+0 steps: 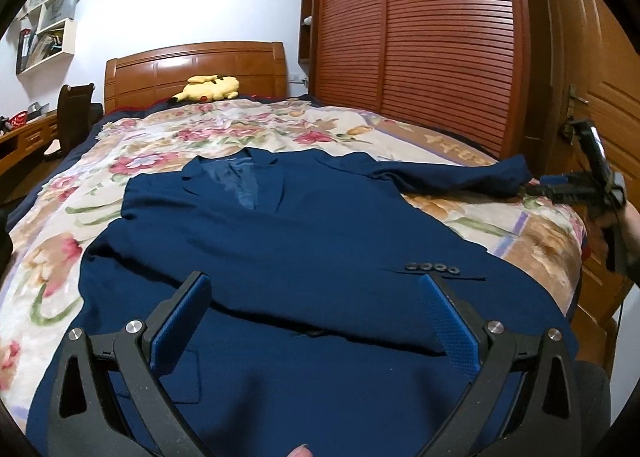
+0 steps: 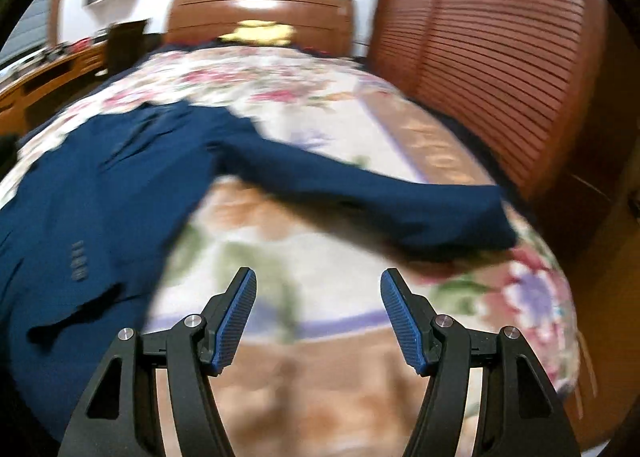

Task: Fold large clothes
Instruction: 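Move the right tool to the other outstretched sleeve and grasp its cuff, then lift the sleeve and lay it across the jacket front with the right tool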

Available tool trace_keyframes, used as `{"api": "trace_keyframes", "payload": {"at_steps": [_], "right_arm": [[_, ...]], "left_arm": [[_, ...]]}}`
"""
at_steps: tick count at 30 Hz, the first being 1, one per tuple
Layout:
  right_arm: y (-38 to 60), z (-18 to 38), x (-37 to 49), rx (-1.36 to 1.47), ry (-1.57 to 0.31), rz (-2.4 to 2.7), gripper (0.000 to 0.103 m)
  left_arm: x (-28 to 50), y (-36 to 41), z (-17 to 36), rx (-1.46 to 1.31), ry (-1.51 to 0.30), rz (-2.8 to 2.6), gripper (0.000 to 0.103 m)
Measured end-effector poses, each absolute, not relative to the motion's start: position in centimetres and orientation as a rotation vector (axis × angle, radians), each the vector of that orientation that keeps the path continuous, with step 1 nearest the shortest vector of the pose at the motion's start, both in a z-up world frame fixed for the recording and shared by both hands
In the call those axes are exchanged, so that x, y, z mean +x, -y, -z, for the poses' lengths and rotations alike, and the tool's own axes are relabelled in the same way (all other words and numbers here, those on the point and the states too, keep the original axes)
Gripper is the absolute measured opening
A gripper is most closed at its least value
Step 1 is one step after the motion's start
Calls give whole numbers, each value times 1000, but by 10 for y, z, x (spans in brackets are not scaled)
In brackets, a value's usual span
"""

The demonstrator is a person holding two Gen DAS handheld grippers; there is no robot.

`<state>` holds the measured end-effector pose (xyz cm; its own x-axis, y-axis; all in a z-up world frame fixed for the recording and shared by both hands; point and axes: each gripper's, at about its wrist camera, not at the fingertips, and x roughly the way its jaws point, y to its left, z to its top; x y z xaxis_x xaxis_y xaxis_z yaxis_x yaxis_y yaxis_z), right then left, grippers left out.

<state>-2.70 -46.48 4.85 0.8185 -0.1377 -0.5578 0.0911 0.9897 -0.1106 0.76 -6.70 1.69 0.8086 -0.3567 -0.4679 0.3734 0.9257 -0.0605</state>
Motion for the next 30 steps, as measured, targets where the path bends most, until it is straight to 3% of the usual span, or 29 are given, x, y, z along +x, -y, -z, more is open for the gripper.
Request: {"api": "trace_keyframes", "payload": {"at_steps": [13, 26, 27, 29, 30], "right_arm": [[534, -64, 28, 88, -591, 329, 70], [567, -15, 77, 303, -738, 315, 70], [566, -14, 79, 287, -735, 311, 64], [561, -15, 83, 255, -736, 270, 24], [556, -17, 85, 239, -747, 255, 15]], "left_arm": [[11, 82, -7, 79, -524, 384, 103], [14, 77, -4, 60, -542, 390, 103], [14, 76, -4, 59, -542, 391, 103], [14, 75, -4, 57, -543, 393, 103], [14, 74, -5, 55, -543, 394, 103]]}}
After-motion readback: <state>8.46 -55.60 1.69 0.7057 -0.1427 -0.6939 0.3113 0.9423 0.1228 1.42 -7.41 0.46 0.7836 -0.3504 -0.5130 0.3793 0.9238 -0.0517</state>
